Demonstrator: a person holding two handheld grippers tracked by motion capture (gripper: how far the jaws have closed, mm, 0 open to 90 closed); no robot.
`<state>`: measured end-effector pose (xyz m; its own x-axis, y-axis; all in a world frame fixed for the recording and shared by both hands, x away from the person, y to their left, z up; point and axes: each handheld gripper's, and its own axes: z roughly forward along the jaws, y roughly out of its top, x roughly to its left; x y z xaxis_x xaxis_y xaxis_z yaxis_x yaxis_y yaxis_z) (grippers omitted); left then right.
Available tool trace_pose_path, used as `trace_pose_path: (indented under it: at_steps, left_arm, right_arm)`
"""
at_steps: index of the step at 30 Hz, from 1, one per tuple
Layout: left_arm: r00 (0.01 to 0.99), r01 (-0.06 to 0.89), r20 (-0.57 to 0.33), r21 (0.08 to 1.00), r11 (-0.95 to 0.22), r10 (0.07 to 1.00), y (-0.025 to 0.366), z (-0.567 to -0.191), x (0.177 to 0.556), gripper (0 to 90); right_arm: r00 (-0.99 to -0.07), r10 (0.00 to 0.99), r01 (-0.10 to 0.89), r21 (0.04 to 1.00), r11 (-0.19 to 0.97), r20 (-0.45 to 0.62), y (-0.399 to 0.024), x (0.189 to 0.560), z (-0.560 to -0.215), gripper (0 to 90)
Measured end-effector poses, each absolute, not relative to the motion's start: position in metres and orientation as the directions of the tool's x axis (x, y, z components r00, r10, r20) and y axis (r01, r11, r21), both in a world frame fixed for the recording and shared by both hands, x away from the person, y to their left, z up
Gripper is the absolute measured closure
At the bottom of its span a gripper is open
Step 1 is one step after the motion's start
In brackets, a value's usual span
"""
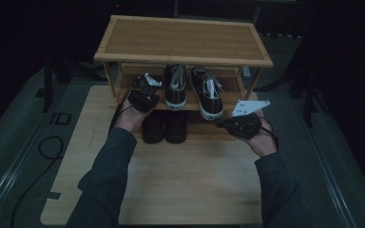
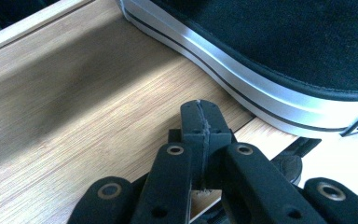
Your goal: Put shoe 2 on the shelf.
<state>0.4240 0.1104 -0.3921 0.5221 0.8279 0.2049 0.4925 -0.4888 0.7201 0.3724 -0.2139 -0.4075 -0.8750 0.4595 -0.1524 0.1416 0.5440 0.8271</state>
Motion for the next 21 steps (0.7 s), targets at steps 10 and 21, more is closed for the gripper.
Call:
trace_pose_path:
  at_steps: [10, 21]
  left_arm:
    - [0.522, 0.491, 0.207, 0.72, -0.491, 0.827, 0.11, -0.392, 0.424, 90.0]
    - [0.526, 0.489, 0.208, 0.719, -0.493, 0.825, 0.111, -0.392, 0.424, 90.0]
  right_arm:
    - [-0.838, 0.518, 0.16, 0.832, 0.531, -0.17, -0.207, 0.38, -0.408, 90.0]
    - [-0.815, 0.552, 0.164, 0.843, 0.513, -0.178, -0.198, 0.384, -0.407, 90.0]
